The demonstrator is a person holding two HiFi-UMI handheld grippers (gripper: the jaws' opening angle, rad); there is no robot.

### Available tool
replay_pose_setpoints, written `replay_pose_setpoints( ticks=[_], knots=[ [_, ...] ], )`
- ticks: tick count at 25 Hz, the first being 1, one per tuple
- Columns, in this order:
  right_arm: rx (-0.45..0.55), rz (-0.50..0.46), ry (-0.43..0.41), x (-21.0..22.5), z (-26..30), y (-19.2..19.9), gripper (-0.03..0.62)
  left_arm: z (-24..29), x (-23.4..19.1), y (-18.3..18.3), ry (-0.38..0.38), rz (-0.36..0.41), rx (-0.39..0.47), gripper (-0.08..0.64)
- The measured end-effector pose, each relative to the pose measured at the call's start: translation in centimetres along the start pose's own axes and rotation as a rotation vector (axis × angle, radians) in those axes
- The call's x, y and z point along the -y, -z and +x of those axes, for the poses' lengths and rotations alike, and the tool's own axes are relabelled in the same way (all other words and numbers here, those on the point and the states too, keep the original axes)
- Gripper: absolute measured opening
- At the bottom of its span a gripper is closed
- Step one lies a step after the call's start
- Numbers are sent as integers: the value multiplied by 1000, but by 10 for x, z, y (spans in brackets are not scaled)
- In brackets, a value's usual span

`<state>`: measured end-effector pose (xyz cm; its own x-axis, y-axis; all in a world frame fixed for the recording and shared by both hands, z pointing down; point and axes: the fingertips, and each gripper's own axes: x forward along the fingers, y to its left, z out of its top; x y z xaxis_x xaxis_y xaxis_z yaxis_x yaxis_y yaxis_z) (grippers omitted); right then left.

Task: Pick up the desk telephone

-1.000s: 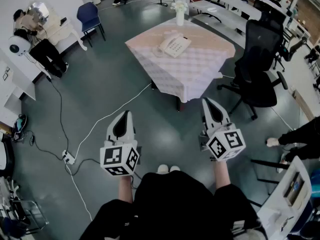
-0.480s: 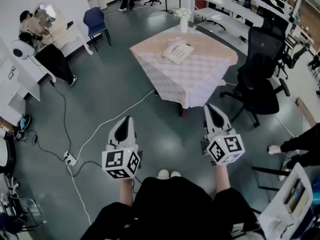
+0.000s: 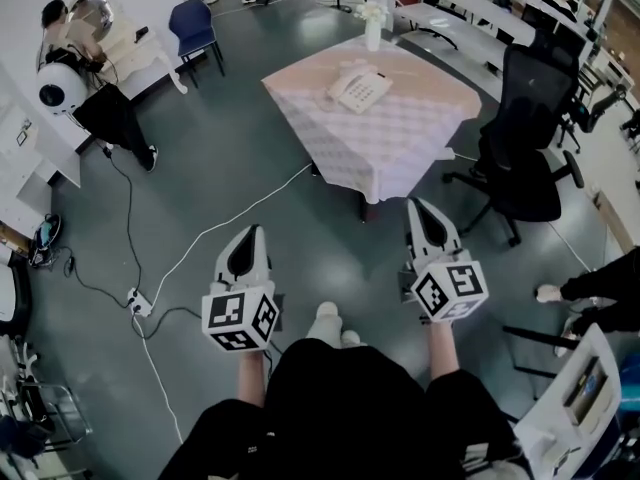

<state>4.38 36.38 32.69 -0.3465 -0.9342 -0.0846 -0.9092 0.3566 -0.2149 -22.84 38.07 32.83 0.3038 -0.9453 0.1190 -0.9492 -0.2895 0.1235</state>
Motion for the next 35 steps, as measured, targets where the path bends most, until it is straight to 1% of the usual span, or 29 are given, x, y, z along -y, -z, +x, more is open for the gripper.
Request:
replay_pose_setpoints(
  ticks=[7, 13, 20, 25, 35],
  knots=[
    [-16, -22, 6, 13, 15, 7, -8, 30, 8, 7, 35, -1, -29, 0],
    [-50, -42, 6, 27, 54, 19, -8, 76, 1, 6, 58, -6, -38, -2],
    [-75, -35, 27, 43, 122, 35, -8, 145, -30, 11, 75, -21, -75, 0],
    [-109, -31, 72, 55, 174, 49, -8, 197, -51, 11, 108, -33, -96, 0],
    [-126, -7, 127, 68, 251, 66, -8, 271, -97, 11, 144, -43, -131, 0]
  ],
)
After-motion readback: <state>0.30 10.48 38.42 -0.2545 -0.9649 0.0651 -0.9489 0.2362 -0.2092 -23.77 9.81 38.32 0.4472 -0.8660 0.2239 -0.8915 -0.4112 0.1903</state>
